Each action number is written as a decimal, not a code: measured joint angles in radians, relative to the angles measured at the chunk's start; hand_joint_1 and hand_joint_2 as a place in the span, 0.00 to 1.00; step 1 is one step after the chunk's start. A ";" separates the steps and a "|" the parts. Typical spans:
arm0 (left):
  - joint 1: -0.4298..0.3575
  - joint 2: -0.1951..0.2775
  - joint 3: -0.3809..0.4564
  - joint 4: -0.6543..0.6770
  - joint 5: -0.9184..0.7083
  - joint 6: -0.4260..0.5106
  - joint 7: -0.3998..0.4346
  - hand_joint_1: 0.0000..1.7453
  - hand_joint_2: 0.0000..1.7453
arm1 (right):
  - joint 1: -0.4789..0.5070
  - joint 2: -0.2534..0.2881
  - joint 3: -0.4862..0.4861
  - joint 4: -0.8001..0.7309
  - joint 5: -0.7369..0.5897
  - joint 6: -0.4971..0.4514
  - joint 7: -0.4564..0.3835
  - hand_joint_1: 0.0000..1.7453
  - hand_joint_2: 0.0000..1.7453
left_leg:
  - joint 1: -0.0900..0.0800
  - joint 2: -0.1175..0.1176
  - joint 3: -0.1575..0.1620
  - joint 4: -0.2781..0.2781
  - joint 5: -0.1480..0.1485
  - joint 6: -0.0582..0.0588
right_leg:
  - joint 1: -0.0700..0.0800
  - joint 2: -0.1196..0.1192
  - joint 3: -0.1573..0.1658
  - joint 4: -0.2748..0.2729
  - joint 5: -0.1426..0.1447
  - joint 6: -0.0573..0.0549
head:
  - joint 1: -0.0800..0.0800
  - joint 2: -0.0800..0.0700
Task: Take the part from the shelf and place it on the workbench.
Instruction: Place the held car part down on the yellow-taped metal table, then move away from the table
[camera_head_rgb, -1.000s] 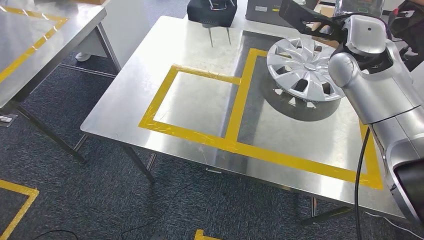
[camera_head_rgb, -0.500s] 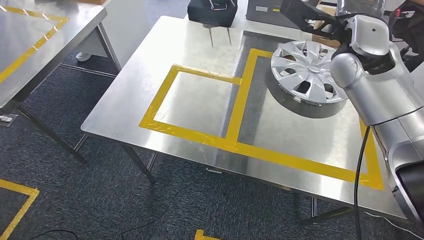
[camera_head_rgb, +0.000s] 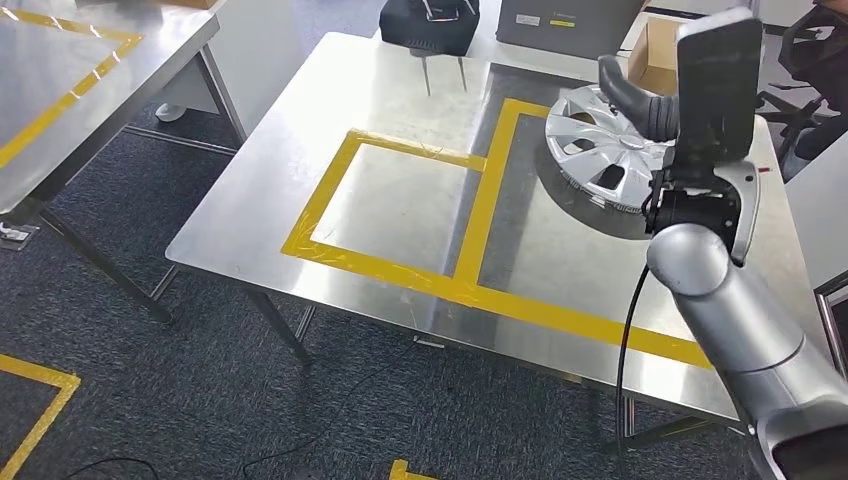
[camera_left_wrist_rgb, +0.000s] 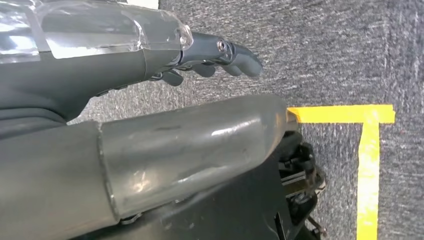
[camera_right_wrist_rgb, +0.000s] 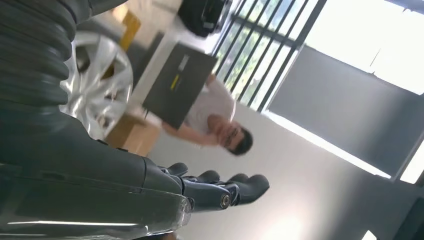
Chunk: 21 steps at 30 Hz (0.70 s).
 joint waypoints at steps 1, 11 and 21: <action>0.002 0.001 0.000 0.000 0.006 0.002 -0.006 0.00 0.00 | 0.059 0.002 -0.011 -0.046 -0.038 -0.005 -0.057 0.00 1.00 | 0.000 -0.001 0.000 0.000 0.000 0.000 | 0.000 -0.001 0.001 0.000 -0.001 0.000 | 0.000 0.000; 0.011 0.013 0.002 0.003 0.029 0.009 -0.023 0.00 0.00 | 0.389 0.024 -0.075 -0.352 -0.182 0.005 -0.283 0.00 1.00 | 0.000 0.005 0.001 -0.001 0.000 0.000 | 0.000 -0.001 0.002 -0.001 -0.002 0.002 | 0.001 0.000; 0.011 0.023 0.010 0.005 0.050 0.025 -0.040 0.00 0.00 | 0.749 0.136 -0.060 -0.385 -0.543 0.201 -0.663 0.00 0.00 | 0.001 0.017 0.001 -0.004 -0.003 -0.002 | 0.000 0.004 0.003 -0.001 -0.004 0.000 | 0.002 0.000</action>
